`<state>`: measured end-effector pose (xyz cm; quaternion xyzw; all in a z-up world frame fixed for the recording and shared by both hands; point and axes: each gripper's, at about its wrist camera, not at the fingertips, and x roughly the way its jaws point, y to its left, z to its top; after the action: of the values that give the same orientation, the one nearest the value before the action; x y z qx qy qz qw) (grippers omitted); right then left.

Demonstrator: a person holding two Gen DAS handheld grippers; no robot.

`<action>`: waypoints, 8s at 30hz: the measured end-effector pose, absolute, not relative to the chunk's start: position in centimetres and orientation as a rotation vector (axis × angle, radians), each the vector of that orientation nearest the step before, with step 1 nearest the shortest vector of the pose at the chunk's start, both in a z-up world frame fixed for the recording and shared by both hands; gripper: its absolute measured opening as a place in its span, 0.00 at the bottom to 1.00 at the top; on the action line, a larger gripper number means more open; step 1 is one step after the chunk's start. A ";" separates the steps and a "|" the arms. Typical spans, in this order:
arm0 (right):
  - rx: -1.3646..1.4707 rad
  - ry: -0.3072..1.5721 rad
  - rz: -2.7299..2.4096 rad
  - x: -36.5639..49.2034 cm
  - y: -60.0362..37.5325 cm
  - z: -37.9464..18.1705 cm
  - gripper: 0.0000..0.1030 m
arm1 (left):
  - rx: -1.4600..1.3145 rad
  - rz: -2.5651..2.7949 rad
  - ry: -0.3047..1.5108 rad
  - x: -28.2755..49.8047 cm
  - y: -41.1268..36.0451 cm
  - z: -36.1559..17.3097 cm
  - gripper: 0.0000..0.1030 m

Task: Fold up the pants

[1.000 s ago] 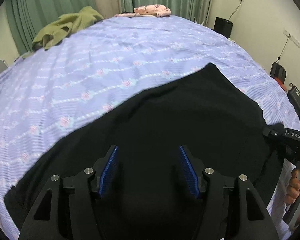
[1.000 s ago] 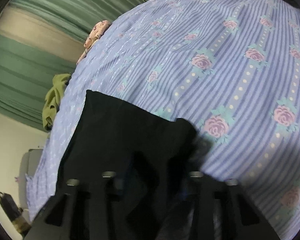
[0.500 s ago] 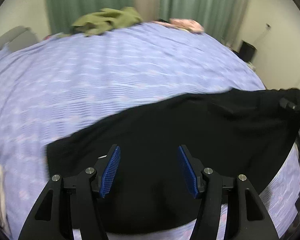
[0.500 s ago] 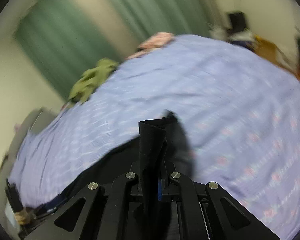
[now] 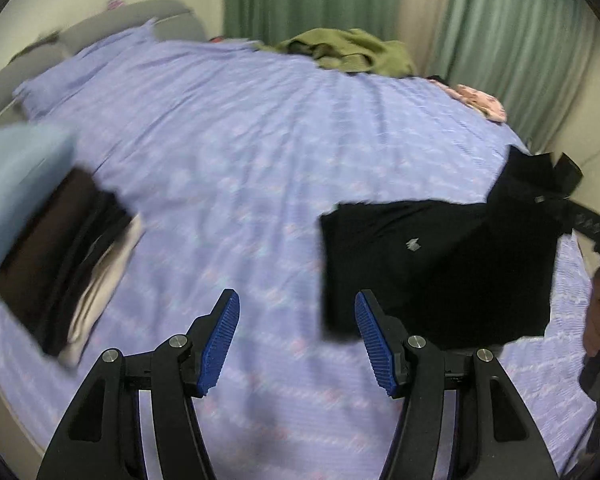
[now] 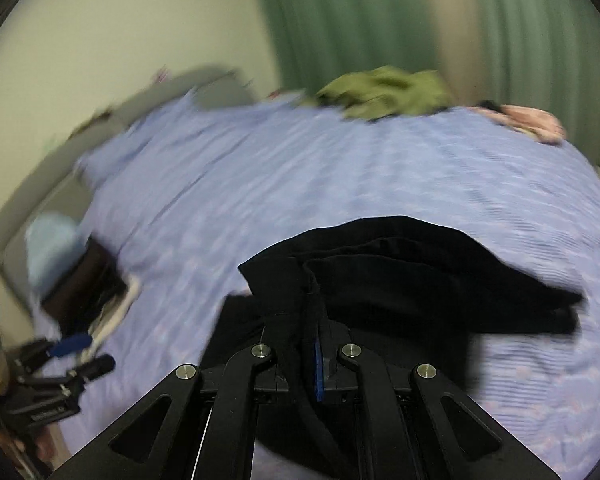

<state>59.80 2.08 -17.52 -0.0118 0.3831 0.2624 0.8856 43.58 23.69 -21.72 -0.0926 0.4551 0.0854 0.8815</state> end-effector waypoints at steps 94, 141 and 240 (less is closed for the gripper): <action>0.141 0.966 0.321 56.4 -1.4 -26.2 0.65 | -0.013 0.074 0.929 54.4 24.5 -25.3 0.64; -0.019 1.132 0.355 48.4 -0.5 -30.1 0.65 | -0.540 -0.046 1.225 45.2 25.2 -33.7 0.05; 0.217 0.948 0.458 71.7 -3.6 -32.0 0.12 | -0.434 -0.101 1.058 63.1 25.1 -35.9 0.43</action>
<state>71.74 -3.60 -32.01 0.1032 0.4515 0.2180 0.8591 63.15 25.14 -35.87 -0.2055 0.5003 -0.0476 0.8398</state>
